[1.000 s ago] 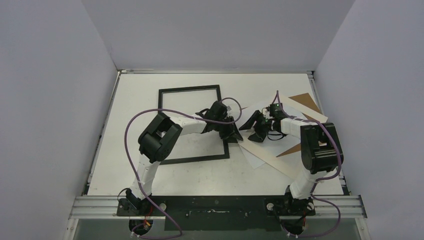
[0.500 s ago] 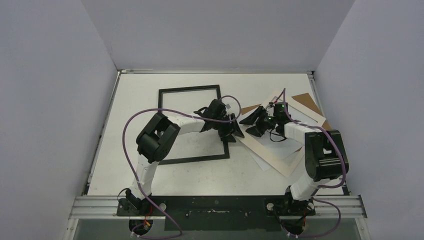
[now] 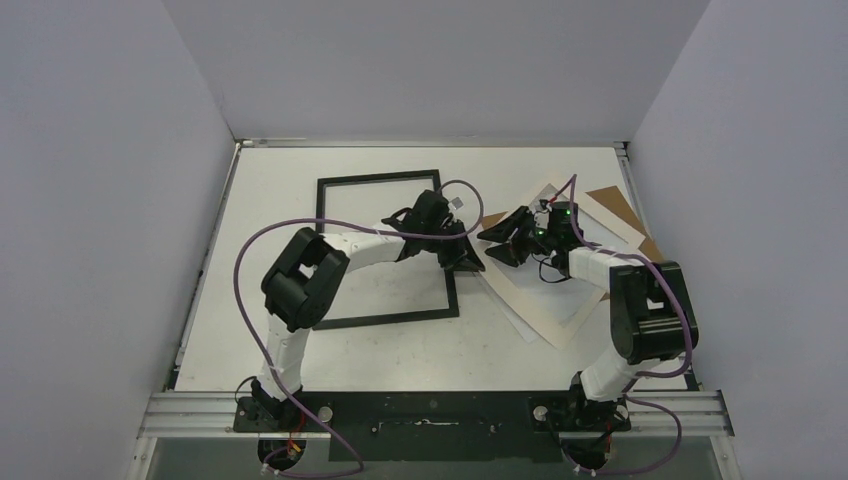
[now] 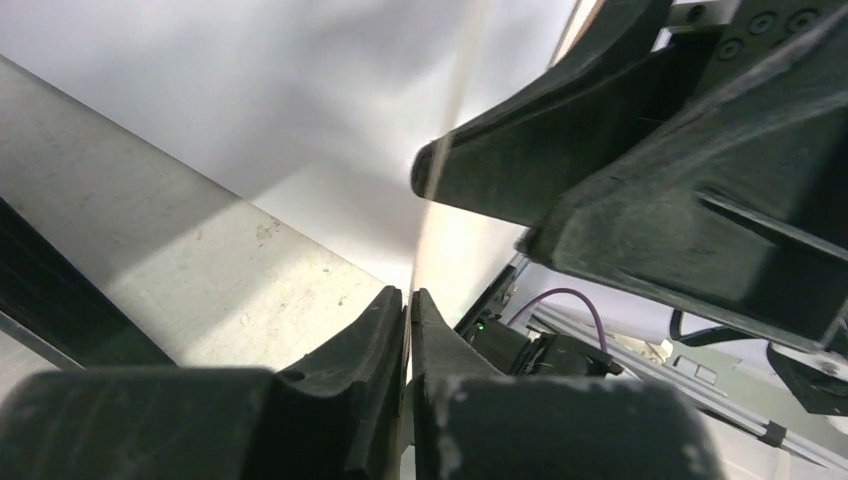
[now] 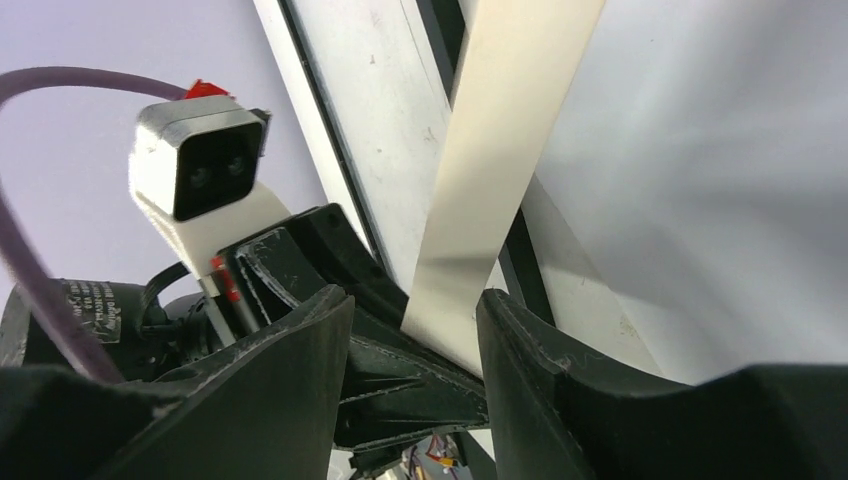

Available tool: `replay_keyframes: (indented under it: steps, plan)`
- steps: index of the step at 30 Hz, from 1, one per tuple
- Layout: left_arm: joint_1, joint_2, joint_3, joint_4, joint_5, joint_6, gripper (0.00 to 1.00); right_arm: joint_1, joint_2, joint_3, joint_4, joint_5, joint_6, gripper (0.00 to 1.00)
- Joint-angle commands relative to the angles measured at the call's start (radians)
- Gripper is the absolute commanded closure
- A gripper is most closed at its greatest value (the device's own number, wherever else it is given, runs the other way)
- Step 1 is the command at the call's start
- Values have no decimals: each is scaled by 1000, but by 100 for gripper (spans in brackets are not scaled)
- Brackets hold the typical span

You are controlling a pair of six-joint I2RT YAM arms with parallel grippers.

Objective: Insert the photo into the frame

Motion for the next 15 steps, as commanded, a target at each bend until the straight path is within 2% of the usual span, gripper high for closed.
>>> replay_keyframes:
  steps: [1,4,8,15]
  plan:
    - [17,-89,-4,52,23,2,100,-7,-69,21,-23,-7,-5,48]
    - [37,-121,-4,35,20,23,100,-8,-108,65,-195,35,-90,38]
    - [90,-168,12,-55,36,92,100,-16,-186,135,-396,116,-182,30]
    - [218,-304,33,-263,77,250,100,-21,-317,205,-524,227,-267,23]
